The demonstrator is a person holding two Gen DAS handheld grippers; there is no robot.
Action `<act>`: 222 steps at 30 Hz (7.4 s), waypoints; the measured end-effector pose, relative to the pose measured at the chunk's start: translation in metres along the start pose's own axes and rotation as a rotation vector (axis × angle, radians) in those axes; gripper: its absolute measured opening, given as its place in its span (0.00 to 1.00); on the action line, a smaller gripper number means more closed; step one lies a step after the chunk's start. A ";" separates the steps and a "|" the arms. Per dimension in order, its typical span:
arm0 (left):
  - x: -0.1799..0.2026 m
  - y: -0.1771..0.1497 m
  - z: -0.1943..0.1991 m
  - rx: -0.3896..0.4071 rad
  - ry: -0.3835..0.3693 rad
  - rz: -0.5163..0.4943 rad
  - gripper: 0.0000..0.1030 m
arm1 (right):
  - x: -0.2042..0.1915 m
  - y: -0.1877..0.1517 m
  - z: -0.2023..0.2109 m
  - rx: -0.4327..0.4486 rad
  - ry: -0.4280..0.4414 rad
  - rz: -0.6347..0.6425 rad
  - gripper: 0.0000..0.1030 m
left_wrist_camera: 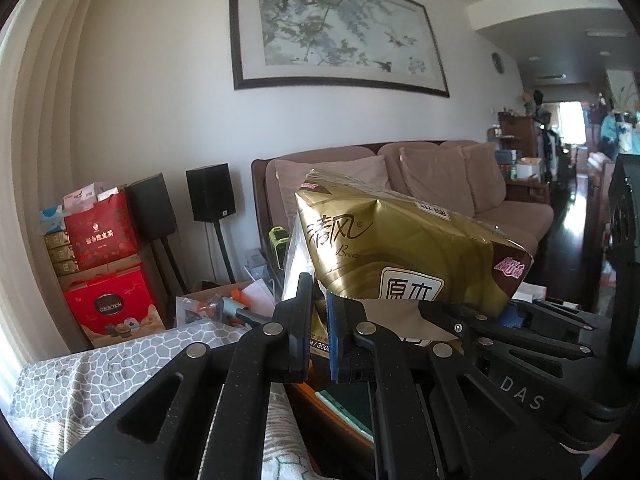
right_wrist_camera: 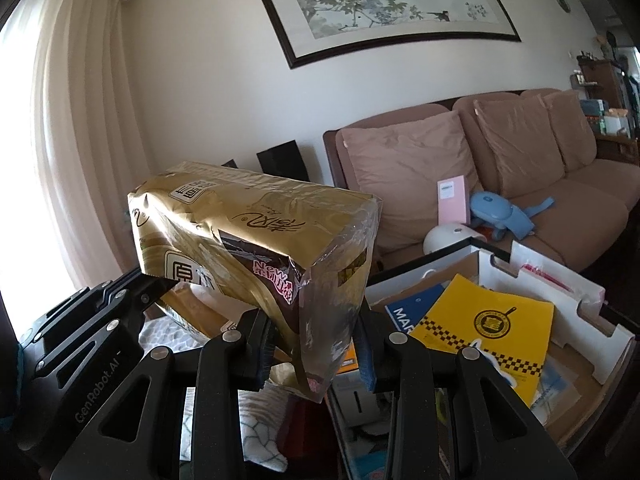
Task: Organize objects
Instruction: 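Carry the gold package toward the cardboard box with both grippers, then hold the gold package with both grippers above the box opening, then tilt the gold package and lower it into the box with both grippers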
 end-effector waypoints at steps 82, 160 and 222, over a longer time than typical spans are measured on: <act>0.116 0.033 -0.068 -0.200 -0.208 -0.081 0.06 | 0.129 0.010 0.019 -0.064 -0.200 -0.255 0.33; 0.124 0.028 -0.048 -0.203 -0.223 -0.061 0.06 | 0.143 0.014 0.030 -0.043 -0.180 -0.222 0.28; 0.102 0.029 -0.065 -0.293 -0.219 -0.025 0.09 | 0.148 0.011 0.023 -0.095 -0.180 -0.214 0.33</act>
Point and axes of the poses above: each gripper's, at about its wrist camera, not at the fingertips, and z roughly against the way its jaws point, x to its right, y to its top, the point moved 3 cm from there along -z, roughly the way its jaws point, and after that the axes turned 15 degrees about -x, right-handed, at the moved point
